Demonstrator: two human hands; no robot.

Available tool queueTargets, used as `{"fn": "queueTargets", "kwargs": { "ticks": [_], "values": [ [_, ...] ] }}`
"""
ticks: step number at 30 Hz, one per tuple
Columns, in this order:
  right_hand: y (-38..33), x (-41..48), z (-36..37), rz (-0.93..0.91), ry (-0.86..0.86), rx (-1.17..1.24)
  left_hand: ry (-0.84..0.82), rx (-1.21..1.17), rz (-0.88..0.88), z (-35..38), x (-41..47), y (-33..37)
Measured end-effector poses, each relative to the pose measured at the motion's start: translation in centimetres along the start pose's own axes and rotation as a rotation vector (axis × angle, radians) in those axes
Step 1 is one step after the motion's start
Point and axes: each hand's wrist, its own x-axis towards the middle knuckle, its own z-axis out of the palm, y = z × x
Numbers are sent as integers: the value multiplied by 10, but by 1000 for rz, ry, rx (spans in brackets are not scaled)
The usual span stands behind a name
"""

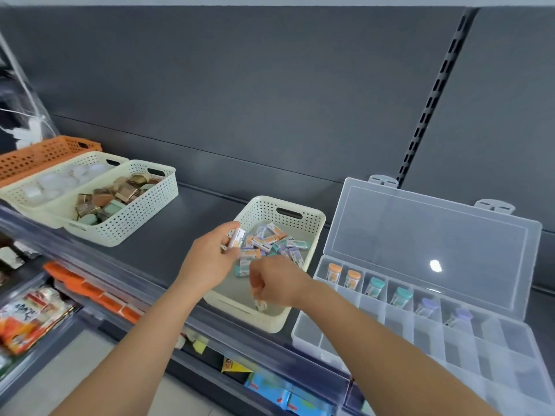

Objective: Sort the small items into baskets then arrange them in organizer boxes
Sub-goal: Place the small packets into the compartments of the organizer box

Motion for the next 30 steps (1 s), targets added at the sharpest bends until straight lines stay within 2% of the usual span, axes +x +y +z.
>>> {"fn": "queueTargets", "kwargs": {
  "ticks": [3, 8, 12, 17, 23, 30],
  "values": [
    [13, -23, -6, 31, 235, 177, 44, 32, 55, 9, -14, 15],
    [43, -83, -26, 8, 656, 309, 145, 26, 181, 35, -41, 63],
    [81, -140, -31, 36, 830, 341, 159, -28, 312, 66, -59, 112],
    [131, -209, -32, 149, 938, 284, 68, -26, 530, 121, -75, 163],
    [184, -275, -34, 322, 988, 158, -37, -32, 645, 187, -90, 218],
    [228, -303, -27, 451, 951, -17, -210, 196, 773, 243, -83, 252]
  ]
}}
